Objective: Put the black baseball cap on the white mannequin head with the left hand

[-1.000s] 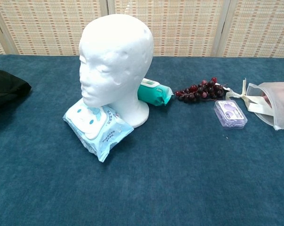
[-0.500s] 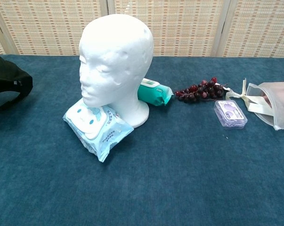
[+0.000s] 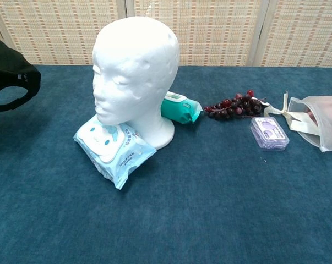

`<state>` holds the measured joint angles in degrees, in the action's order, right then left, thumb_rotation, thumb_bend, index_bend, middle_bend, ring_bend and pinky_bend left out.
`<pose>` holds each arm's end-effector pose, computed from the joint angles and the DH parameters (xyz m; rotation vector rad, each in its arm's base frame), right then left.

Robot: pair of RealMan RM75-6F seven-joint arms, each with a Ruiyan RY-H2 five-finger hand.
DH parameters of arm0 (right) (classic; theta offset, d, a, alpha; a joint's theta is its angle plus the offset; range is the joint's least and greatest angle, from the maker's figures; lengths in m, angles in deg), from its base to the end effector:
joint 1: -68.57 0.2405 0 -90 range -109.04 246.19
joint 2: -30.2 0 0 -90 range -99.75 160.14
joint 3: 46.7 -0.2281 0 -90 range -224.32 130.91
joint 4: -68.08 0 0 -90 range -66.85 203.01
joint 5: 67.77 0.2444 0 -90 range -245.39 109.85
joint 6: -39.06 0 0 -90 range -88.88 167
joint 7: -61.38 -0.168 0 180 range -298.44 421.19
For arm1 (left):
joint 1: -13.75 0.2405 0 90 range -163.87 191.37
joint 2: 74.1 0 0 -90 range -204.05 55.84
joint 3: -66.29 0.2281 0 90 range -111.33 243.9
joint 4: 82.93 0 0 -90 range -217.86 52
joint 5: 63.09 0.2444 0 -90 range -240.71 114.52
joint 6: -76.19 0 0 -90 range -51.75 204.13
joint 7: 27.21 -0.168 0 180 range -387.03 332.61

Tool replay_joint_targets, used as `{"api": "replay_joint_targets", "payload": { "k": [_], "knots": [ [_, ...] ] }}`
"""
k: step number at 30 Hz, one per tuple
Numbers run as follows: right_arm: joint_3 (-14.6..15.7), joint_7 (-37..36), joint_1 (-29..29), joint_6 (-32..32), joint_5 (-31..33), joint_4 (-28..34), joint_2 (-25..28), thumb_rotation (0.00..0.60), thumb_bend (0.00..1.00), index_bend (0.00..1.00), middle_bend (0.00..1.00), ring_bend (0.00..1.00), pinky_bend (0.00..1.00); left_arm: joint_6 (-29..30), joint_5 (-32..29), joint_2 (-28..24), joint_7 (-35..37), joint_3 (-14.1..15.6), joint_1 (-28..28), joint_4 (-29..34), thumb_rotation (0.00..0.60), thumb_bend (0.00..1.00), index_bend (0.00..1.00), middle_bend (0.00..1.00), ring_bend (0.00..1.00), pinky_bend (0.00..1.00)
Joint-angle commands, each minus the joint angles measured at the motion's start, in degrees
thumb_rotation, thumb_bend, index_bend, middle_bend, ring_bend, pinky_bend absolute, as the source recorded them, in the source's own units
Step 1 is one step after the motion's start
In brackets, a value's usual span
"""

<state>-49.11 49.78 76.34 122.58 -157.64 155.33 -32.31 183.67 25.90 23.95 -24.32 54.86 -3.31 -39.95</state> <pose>-0.3049 -0.2211 0.1249 1.4540 -0.9407 1.0139 -0.2856 0.2789 0.0935 -1.1847 -0.2494 -1.1892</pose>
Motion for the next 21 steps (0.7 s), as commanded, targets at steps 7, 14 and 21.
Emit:
{"api": "replay_joint_targets", "payload": {
  "k": [7, 14, 21],
  "knots": [
    [-0.05, -0.43, -0.12, 0.28, -0.08, -0.17, 0.05, 0.6, 0.0, 0.16, 0.25, 0.12, 0.31, 0.35, 0.75, -3.94, -3.11, -1.83, -2.61, 5.51, 0.6, 0.54, 0.82, 0.64, 0.34, 0.41],
    [-0.06, -0.59, -0.12, 0.26, -0.07, -0.19, 0.12, 0.6, 0.0, 0.16, 0.25, 0.12, 0.31, -0.33, 1.9, -6.46, -5.33, -3.11, -5.58, 8.2, 0.6, 0.54, 0.82, 0.65, 0.34, 0.41],
    [-0.14, -0.77, -0.18, 0.39, 0.01, -0.26, 0.15, 0.6, 0.0, 0.16, 0.25, 0.12, 0.31, -0.92, 3.91, -8.36, -8.52, -3.95, -8.97, 11.5, 0.6, 0.54, 0.82, 0.65, 0.34, 0.42]
  ]
}}
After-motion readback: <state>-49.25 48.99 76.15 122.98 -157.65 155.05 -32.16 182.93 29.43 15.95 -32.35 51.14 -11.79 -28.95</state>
